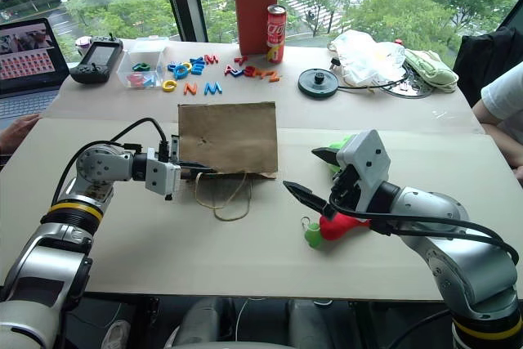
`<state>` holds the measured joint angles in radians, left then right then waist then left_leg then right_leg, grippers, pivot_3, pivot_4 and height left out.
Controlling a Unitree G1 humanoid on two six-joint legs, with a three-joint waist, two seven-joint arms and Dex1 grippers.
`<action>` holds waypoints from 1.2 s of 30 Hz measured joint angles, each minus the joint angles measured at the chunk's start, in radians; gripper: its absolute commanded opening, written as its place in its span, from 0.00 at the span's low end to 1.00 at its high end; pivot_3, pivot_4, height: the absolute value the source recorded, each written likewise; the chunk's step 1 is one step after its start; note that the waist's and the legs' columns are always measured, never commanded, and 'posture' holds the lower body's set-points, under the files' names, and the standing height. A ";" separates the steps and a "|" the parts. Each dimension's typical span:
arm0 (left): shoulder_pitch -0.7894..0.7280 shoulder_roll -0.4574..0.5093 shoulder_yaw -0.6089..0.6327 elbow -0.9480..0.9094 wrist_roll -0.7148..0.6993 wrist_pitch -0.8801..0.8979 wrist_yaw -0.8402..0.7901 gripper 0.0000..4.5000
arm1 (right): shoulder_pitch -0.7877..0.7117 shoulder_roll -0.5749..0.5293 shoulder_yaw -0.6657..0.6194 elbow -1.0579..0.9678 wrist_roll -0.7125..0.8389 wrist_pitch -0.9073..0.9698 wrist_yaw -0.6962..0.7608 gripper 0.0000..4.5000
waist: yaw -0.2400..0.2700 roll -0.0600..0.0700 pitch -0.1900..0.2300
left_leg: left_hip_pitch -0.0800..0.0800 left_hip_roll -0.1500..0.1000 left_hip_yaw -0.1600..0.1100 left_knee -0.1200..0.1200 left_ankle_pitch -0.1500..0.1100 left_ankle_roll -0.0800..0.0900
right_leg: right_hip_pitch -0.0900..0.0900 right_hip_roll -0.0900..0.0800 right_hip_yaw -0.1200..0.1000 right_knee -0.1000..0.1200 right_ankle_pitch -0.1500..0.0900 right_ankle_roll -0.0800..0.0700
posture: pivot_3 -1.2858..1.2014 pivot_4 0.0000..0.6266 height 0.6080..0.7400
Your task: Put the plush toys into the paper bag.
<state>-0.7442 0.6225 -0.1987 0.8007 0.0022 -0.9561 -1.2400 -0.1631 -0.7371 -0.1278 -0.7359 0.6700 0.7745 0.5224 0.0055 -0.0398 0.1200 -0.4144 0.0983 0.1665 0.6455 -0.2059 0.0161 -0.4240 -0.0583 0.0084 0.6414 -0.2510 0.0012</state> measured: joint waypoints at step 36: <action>-0.016 -0.096 0.145 -0.371 -0.215 0.736 0.092 0.00 | -0.441 0.601 0.408 0.836 -0.502 -0.180 -0.328 0.02 | -0.020 0.001 0.000 | -0.001 0.000 0.001 0.000 0.003 -0.004 | -0.001 0.001 0.000 0.002 0.000 0.001 | 0.52 0.24 1.00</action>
<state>-0.7601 0.5270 -0.0538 0.4297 -0.2124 -0.2198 -1.1477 -0.6045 -0.1365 0.2800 0.1001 0.1682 0.5950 0.1949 -0.0142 -0.0392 0.1201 -0.4154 0.0980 0.1679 0.6456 -0.2032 0.0119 -0.4248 -0.0574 0.0086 0.6439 -0.2514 0.0018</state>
